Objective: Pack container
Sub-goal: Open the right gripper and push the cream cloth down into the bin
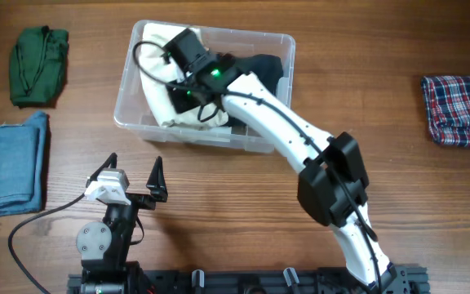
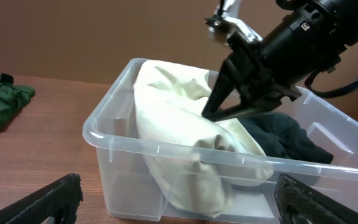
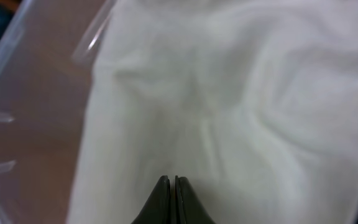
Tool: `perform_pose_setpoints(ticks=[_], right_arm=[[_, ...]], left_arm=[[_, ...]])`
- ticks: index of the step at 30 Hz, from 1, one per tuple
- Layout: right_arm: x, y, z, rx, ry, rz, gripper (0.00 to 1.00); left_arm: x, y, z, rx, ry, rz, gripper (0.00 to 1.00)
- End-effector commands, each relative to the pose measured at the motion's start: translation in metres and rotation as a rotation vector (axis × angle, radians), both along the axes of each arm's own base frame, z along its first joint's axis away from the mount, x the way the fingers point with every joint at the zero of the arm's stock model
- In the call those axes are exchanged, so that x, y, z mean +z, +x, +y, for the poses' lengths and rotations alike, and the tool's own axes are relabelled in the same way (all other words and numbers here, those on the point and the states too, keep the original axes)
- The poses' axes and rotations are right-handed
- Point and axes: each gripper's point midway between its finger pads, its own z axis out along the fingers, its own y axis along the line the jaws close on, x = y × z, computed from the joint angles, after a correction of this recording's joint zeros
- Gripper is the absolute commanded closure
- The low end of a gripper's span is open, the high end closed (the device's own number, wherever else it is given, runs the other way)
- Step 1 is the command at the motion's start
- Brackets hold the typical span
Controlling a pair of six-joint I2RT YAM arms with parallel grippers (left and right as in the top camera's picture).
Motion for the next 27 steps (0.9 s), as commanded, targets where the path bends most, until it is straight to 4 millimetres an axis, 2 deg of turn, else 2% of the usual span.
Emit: perform_pose_setpoints(ticks=[1, 4, 6, 10, 14, 19, 27], right_arm=[[0.002, -0.016, 0.019, 0.048, 0.023, 0.012, 0.96], [-0.023, -0.026, 0.038, 0.099, 0.048, 0.062, 0.96], [-0.028, -0.026, 0.04, 0.114, 0.051, 0.062, 0.96], [-0.024, -0.033, 0.052, 0.212, 0.101, 0.059, 0.96], [-0.03, -0.035, 0.052, 0.231, 0.091, 0.063, 0.96], [-0.048, -0.039, 0.049, 0.257, 0.056, 0.084, 0.96], [-0.07, -0.046, 0.058, 0.287, 0.085, 0.137, 0.96]], left_arm=[[-0.001, 0.0, 0.002, 0.008, -0.008, 0.004, 0.0], [-0.001, 0.0, 0.002, 0.008, -0.008, 0.004, 0.0], [-0.001, 0.0, 0.002, 0.008, -0.008, 0.004, 0.01], [-0.001, 0.0, 0.002, 0.008, -0.008, 0.004, 0.0], [-0.001, 0.0, 0.002, 0.008, -0.008, 0.003, 0.0], [-0.001, 0.0, 0.002, 0.008, -0.008, 0.003, 0.0], [-0.001, 0.0, 0.002, 0.008, -0.008, 0.004, 0.0]])
